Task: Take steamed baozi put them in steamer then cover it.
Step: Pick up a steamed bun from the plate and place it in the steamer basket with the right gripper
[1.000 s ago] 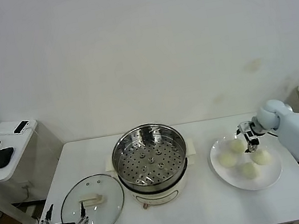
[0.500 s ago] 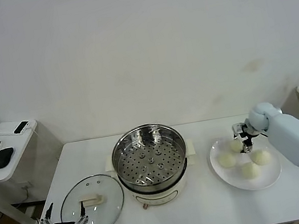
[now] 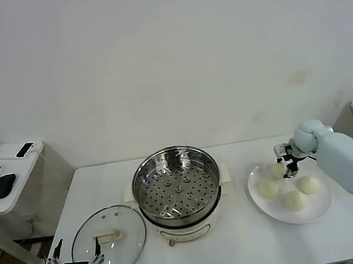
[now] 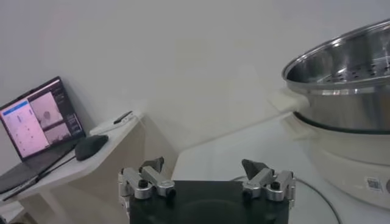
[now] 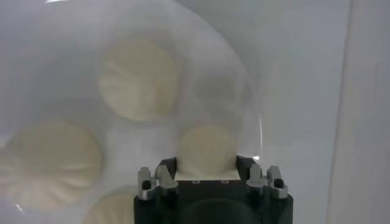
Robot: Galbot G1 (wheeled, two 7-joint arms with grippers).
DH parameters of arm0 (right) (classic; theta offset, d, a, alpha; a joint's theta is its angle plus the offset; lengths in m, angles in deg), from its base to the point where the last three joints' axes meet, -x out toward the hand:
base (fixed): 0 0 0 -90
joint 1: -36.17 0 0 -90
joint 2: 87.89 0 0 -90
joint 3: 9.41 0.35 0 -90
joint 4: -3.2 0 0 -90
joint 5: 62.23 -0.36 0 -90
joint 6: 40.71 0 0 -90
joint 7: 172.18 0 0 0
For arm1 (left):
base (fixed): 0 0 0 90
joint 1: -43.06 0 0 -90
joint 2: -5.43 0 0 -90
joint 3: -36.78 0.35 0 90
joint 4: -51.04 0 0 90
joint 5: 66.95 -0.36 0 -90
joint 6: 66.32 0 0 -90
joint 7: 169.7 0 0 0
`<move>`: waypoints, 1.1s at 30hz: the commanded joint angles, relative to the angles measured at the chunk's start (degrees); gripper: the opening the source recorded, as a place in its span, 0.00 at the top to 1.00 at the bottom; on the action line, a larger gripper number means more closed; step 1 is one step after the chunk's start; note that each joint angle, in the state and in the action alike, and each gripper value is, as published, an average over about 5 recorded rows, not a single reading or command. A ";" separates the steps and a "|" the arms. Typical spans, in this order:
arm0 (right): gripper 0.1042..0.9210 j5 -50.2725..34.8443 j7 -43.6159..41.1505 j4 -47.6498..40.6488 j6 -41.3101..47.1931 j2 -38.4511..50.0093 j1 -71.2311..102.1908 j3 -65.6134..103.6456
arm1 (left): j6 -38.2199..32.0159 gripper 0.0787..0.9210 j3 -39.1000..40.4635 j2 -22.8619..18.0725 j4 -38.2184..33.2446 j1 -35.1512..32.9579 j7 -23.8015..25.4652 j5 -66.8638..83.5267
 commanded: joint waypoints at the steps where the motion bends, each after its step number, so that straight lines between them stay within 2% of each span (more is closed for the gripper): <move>1: 0.36 -6.92 -1.78 9.09 0.64 6.18 -3.70 -5.25 | -0.01 0.12 0.05 0.06 0.04 0.00 0.03 0.00; 8: 0.36 -15.58 -2.28 18.12 1.55 13.27 -12.63 -12.94 | -0.05 0.12 -0.21 0.81 -0.05 -0.04 0.18 0.35; 15: 0.35 -24.76 -2.11 23.61 2.77 13.10 -24.76 -21.88 | -0.06 0.12 -0.11 1.35 0.10 0.31 0.41 1.04; 24: 0.35 -32.70 -0.39 23.21 2.30 1.21 -38.00 -32.40 | 0.09 0.12 -0.08 2.13 0.61 0.63 0.90 1.81; 33: 0.36 -35.82 2.76 20.36 -0.81 -14.17 -42.41 -39.45 | 0.14 0.12 -0.68 2.42 0.71 0.44 1.28 2.25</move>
